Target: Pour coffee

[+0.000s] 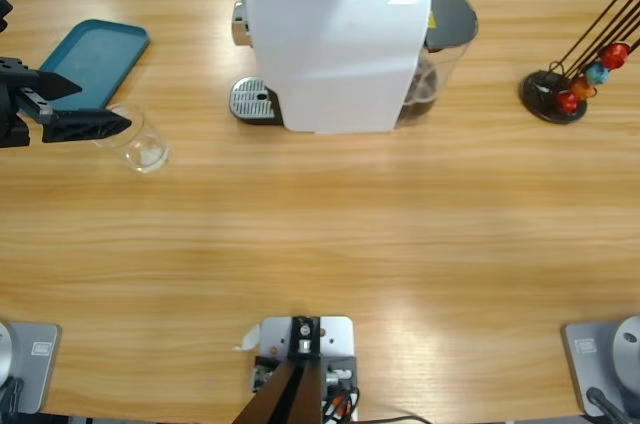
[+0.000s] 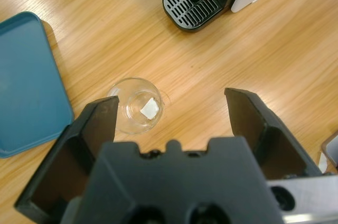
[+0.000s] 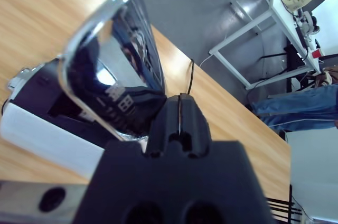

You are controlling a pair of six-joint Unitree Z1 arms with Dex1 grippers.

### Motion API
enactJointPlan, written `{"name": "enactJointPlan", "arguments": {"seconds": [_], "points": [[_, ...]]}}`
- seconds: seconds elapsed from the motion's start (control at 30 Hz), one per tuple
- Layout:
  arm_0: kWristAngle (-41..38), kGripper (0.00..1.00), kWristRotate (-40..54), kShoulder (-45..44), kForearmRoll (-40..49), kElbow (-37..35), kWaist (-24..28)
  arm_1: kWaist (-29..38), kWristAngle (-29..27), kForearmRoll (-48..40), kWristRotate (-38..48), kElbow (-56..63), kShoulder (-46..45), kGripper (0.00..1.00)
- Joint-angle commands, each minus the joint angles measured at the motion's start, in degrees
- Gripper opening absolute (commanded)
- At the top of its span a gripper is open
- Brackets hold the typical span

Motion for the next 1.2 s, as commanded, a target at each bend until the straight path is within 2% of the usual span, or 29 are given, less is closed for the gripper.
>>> {"name": "enactJointPlan", "arguments": {"seconds": [0.03, 0.27, 1.07, 1.2], "points": [[0.82, 0.872, -0.55, 0.94, -0.71, 2.25, -0.58, 3.72, 3.58, 2.21, -0.21, -1.65, 9.91, 0.0], [0.82, 0.872, -0.49, 1.03, -0.8, 2.28, -0.58, 3.76, 3.93, 4.29, -1.32, -5.49, 12.14, 0.0], [0.82, 0.872, -0.46, 0.77, -0.8, 2.39, -0.58, 4.07, 6.54, 6.03, 1.12, -5.82, 14.71, 0.0], [0.82, 0.872, -0.55, 0.61, -0.8, 2.42, -0.58, 4.07, 3.9, 6.73, 1.32, -6.12, 13.11, 0.0]]}}
